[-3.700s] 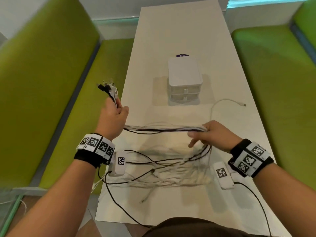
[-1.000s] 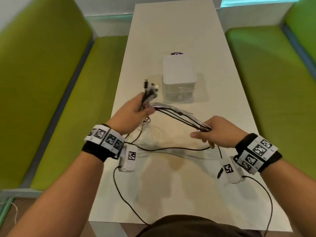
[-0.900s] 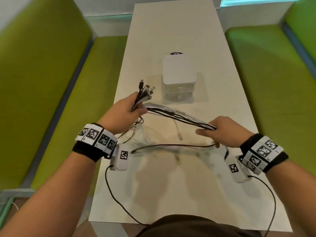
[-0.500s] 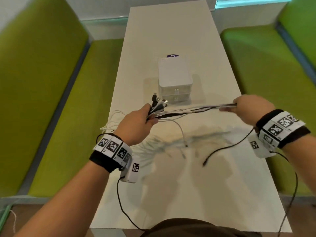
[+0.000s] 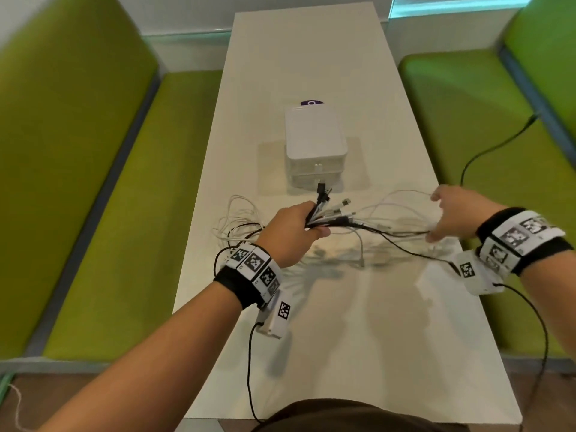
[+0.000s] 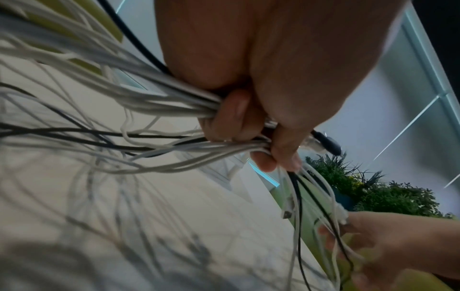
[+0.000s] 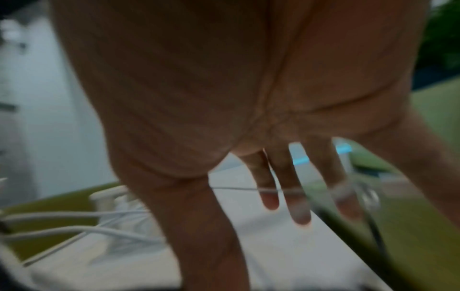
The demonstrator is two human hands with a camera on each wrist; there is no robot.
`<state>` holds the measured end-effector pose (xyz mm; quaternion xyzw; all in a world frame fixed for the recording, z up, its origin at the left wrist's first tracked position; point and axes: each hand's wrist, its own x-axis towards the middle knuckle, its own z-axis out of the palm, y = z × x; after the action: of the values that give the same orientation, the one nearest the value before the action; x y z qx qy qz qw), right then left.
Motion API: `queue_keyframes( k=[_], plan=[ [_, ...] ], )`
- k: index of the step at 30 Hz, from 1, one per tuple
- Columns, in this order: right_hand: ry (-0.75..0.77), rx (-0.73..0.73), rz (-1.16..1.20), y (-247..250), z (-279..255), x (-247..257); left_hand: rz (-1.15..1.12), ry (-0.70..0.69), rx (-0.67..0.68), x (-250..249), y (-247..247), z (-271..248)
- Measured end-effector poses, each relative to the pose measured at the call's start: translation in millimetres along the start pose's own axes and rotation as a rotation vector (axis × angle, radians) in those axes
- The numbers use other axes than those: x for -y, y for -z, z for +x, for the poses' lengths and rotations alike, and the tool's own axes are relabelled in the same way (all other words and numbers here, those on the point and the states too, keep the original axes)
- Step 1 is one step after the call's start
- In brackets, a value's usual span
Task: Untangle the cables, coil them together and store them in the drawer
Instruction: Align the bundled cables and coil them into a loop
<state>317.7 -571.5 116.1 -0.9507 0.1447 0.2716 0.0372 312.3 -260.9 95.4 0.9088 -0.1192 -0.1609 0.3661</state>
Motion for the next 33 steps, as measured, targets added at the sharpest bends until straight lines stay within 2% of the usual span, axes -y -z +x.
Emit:
queue_keyframes(
  k=[2, 7, 9, 11, 14, 16, 18, 22, 24, 26, 28, 31, 33],
  plan=[
    [0.079, 0.008, -0.086, -7, -7, 21, 0.018, 0.01, 0.014, 1, -1, -1],
    [0.264, -0.186, -0.27, -9, -35, 72, -0.002, -0.003, 0.009, 4, 2, -2],
    [0.439, -0.173, -0.205, -11, -41, 90, -0.043, -0.011, -0.003, 6, 4, -4],
    [0.603, -0.104, -0.042, -20, -40, 108, -0.135, -0.028, -0.003, 8, 6, -5],
    [0.679, -0.086, 0.179, -41, -33, 123, -0.271, -0.057, -0.045, 12, 9, -9],
    [0.663, -0.061, 0.227, -49, -29, 118, -0.277, -0.047, -0.133, 16, 20, -13],
    [0.582, -0.018, 0.169, -49, -23, 100, -0.246, -0.01, -0.227, 24, 39, -18],
    [0.216, 0.022, -0.187, -48, -1, 48, -0.21, 0.059, -0.339, 54, 77, -31],
    [0.083, -0.025, -0.268, -44, 5, 30, -0.295, 0.078, -0.344, 65, 87, -37],
    [0.016, -0.037, -0.313, -35, 4, 28, -0.446, 0.069, -0.358, 68, 91, -43],
    [0.096, -0.05, -0.294, -29, 0, 41, -0.542, 0.049, -0.352, 66, 90, -46],
    [0.378, -0.075, -0.149, -37, -8, 78, -0.572, 0.021, -0.341, 60, 87, -46],
    [0.42, -0.065, -0.058, -52, -7, 101, -0.555, 0.025, -0.357, 60, 85, -45]
  ],
)
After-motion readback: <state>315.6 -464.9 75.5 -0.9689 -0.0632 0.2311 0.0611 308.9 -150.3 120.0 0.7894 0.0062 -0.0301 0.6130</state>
